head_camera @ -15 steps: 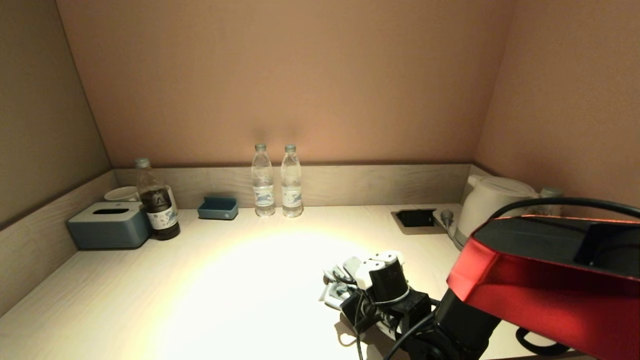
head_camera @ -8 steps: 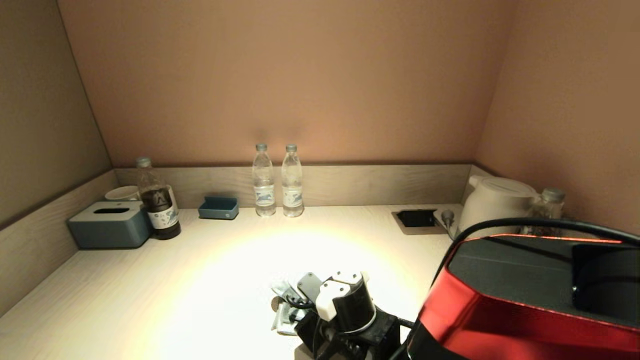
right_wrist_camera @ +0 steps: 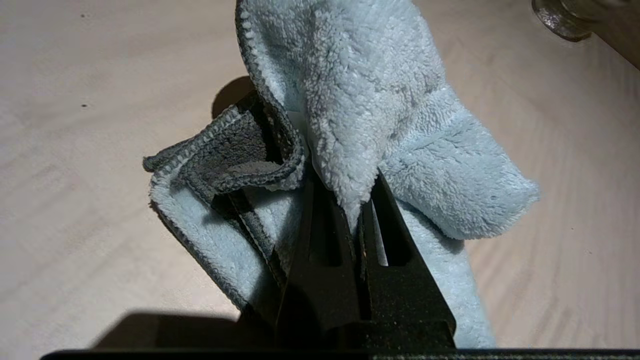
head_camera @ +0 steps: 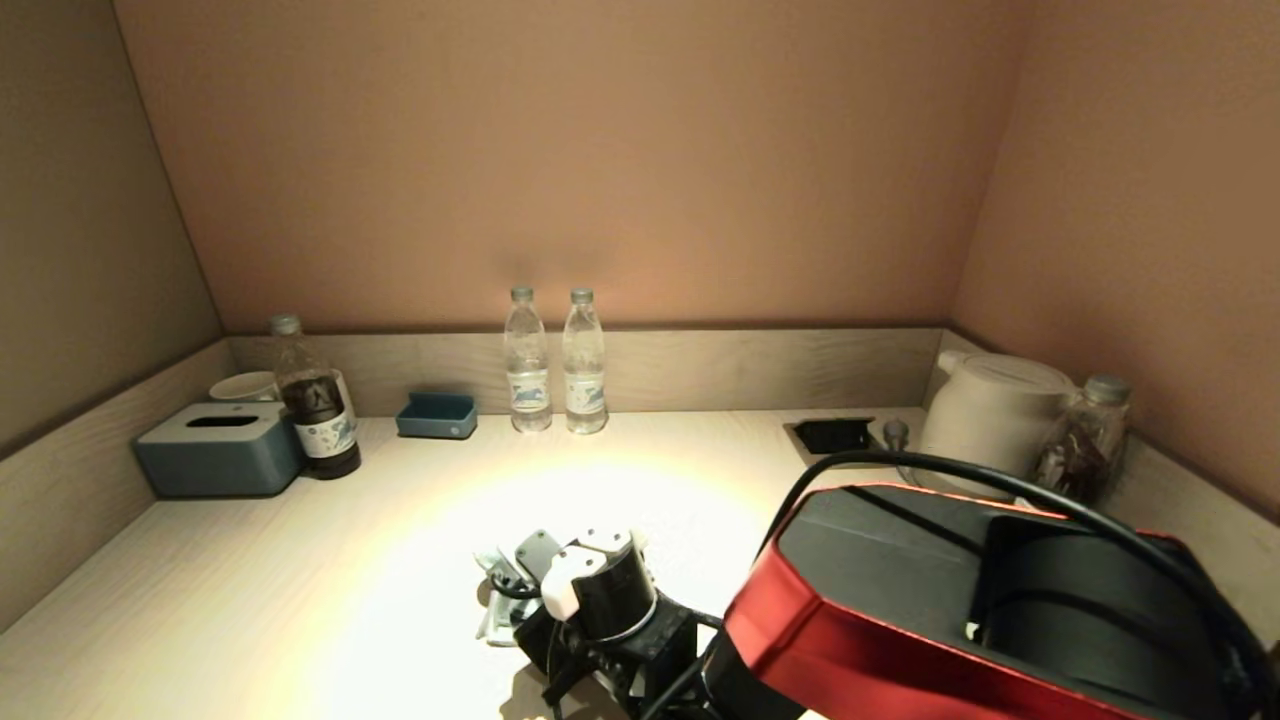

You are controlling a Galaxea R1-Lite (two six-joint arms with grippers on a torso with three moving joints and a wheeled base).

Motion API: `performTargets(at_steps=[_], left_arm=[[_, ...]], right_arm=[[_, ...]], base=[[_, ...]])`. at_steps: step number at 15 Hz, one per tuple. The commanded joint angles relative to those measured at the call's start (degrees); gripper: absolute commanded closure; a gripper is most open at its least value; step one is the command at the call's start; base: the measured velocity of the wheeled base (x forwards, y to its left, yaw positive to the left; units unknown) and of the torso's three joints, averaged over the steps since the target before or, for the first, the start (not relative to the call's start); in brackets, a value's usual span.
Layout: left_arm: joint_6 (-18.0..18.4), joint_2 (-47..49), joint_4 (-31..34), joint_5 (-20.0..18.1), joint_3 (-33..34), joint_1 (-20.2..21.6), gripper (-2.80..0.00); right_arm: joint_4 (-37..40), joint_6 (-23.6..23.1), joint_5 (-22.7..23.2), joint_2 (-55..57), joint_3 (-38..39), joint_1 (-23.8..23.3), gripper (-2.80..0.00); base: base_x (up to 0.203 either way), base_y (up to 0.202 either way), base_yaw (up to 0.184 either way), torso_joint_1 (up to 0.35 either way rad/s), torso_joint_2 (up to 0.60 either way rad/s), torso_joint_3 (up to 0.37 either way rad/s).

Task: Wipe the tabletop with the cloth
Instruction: Sweep the stains on the table

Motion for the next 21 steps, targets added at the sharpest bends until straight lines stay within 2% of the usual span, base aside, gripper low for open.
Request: performTargets(at_steps=[1,5,6,8,10,11,13,16,19,21], left_arm=[[0.02,-0.02,0.02,-0.02,0.00,0.05,0.00],[0.02,-0.02,0.02,0.05,0.00,0.05,0.00],[0.02,-0.02,0.02,0.05,0.00,0.05,0.00],[0.02,-0.02,0.02,0.05,0.00,0.05,0.00],[0.02,-0.02,0.02,0.05,0.00,0.05,0.00],[0.02,-0.02,0.02,0.05,0.00,0.05,0.00],[0.02,-0.02,0.02,-0.04,0.00,0.05,0.00],[0.02,-0.02,0.02,0.05,0.00,0.05,0.00],[0.02,-0.02,0.02,0.05,0.00,0.05,0.00],[0.02,-0.02,0.02,0.05,0.00,0.05,0.00]], right_arm=[[1.47,-0.14,-0.06,3.06,-3.18,1.07,0.00],[2.60,-0.19,-0.10,3.72,-5.66,3.57,0.00],[2.98,-0.19,-0.28,3.70,-6.46,6.13,0.00],[3.24,-0.20,-0.47,3.70,-6.98,6.85,0.00],[3.22,-0.21,-1.15,3.75,-7.65,11.32,0.00],[3.24,-0.19,-1.63,3.86,-7.88,11.80,0.00],[3.02,0.01,-2.59,4.04,-7.28,11.34,0.00],[2.40,0.23,-3.80,2.49,-2.77,7.03,0.00],[1.97,0.23,-3.83,2.14,-2.20,6.45,0.00],[0.24,0.19,-3.83,0.88,1.57,-0.19,0.00]], base=[[0.000,0.000,0.000,0.000,0.00,0.000],[0.000,0.000,0.000,0.000,0.00,0.000],[0.000,0.000,0.000,0.000,0.00,0.000],[0.000,0.000,0.000,0.000,0.00,0.000],[0.000,0.000,0.000,0.000,0.00,0.000],[0.000,0.000,0.000,0.000,0.00,0.000],[0.000,0.000,0.000,0.000,0.00,0.000],[0.000,0.000,0.000,0.000,0.00,0.000],[0.000,0.000,0.000,0.000,0.00,0.000],[0.000,0.000,0.000,0.000,0.00,0.000]])
